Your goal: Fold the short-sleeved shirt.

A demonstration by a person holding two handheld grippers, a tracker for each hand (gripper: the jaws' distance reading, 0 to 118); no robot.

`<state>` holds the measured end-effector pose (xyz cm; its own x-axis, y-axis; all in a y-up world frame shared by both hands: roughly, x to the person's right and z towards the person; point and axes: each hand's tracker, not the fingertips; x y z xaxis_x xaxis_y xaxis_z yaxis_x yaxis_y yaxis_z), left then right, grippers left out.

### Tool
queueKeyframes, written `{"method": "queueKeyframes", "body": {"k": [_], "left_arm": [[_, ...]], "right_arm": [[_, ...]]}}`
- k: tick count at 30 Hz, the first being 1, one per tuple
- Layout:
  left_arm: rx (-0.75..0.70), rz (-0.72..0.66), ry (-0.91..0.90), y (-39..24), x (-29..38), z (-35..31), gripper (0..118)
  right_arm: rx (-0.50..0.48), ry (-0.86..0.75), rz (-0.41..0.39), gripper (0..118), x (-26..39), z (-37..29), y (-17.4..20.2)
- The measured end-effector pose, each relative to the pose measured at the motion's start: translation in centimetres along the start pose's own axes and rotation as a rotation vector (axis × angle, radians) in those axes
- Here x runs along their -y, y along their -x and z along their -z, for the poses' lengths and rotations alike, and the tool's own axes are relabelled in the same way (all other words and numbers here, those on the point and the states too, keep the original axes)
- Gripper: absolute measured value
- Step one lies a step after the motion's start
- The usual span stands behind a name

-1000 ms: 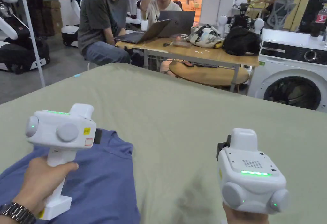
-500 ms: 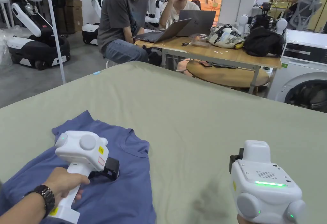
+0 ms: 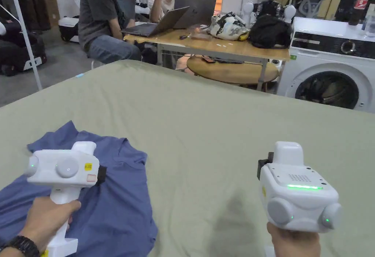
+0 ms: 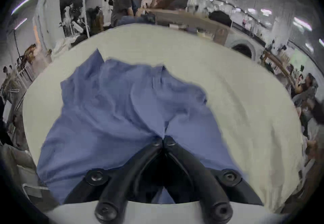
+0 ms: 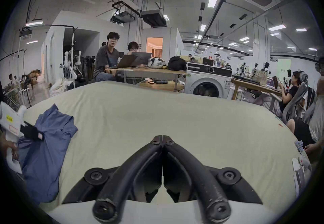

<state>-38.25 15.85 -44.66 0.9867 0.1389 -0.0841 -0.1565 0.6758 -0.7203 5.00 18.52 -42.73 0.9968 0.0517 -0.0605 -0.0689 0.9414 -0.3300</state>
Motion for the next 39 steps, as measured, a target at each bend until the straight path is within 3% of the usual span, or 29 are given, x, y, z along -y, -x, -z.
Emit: {"method": "queueKeyframes", "body": {"k": [8, 16, 25, 29, 33, 34, 37, 39], "left_arm": [[0.184, 0.074, -0.268, -7.6, -8.1, -9.7, 0], [0.512, 0.275, -0.351, -26.2, -11.8, -13.5, 0], [0.812, 0.483, -0.182, -45.9, -4.2, -11.0, 0], [0.859, 0.591, -0.062, -50.0, 2.1, -8.1, 0], [0.857, 0.587, 0.076, -51.0, 7.0, -4.7, 0], [0.849, 0.587, 0.1, -50.9, 7.6, -4.2, 2], [0.846, 0.556, 0.172, -49.8, 8.7, -2.7, 41], [0.861, 0.526, 0.173, -48.2, 8.3, -3.1, 46]], "right_arm": [[0.045, -0.029, 0.036, 0, -0.8, -1.7, -3.2], [0.164, -0.059, 0.071, 0, -0.9, -4.7, -9.7], [0.407, -0.092, 0.09, 0, 0.5, -10.7, -20.0], [0.47, -0.064, 0.09, 0, 2.1, -12.7, -23.2], [0.504, -0.018, 0.103, 0, 3.8, -13.8, -24.9], [0.502, -0.011, 0.11, 0, 4.1, -13.8, -25.1], [0.497, 0.015, 0.134, 0, 5.0, -13.7, -25.3], [0.486, 0.024, 0.142, 0, 5.1, -13.5, -24.9]]}}
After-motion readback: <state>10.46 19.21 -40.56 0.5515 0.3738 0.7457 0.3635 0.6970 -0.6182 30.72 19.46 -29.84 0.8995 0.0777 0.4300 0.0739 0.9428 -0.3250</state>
